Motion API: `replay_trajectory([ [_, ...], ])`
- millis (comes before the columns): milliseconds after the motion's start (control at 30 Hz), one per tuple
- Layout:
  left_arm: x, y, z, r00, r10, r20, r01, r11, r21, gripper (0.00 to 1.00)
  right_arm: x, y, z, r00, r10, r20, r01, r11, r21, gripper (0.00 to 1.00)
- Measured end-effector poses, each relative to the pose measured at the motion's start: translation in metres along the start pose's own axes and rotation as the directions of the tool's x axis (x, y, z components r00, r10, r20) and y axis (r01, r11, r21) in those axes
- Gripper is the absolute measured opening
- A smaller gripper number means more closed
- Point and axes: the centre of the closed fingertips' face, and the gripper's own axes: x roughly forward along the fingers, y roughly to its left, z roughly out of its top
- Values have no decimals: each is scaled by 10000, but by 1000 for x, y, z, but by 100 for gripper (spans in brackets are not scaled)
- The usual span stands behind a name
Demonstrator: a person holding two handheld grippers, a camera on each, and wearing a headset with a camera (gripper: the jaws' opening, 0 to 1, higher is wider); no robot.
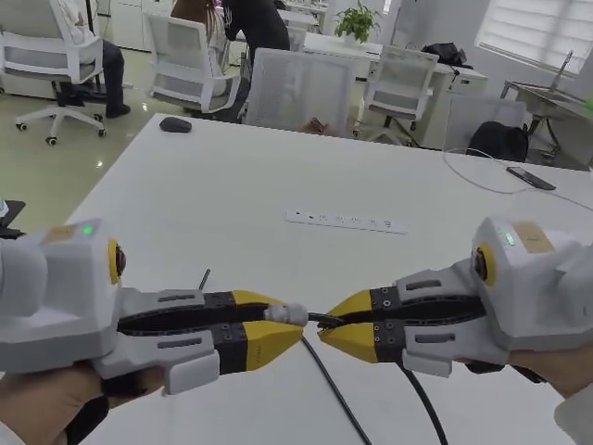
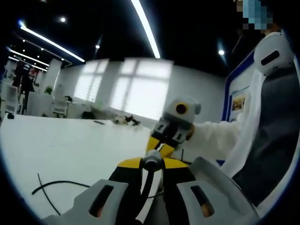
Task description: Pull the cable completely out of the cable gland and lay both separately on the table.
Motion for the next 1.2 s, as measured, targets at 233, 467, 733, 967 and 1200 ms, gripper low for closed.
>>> replay_trajectory([
  [233,0,1,-1,10000,27,-71,-27,10000,38,16,-8,-4,-7,9998,-215,-30,215,9996,177,4],
  [467,-1,3,1,9999,99,31,-99,9999,27,16,-15,-9,-15,9990,-417,-172,422,9987,299,4],
  [733,-5,5,6,9994,184,293,-183,9998,-50,16,-23,-14,-30,9965,-714,-423,739,9955,598,4],
  [967,-5,5,7,9993,203,319,-202,9998,-33,16,-27,-17,-42,9946,-794,-664,843,9936,749,4],
  [1200,-7,5,9,9988,253,411,-251,9997,-57,16,-33,-17,-60,9898,-882,-1118,986,9910,911,4],
])
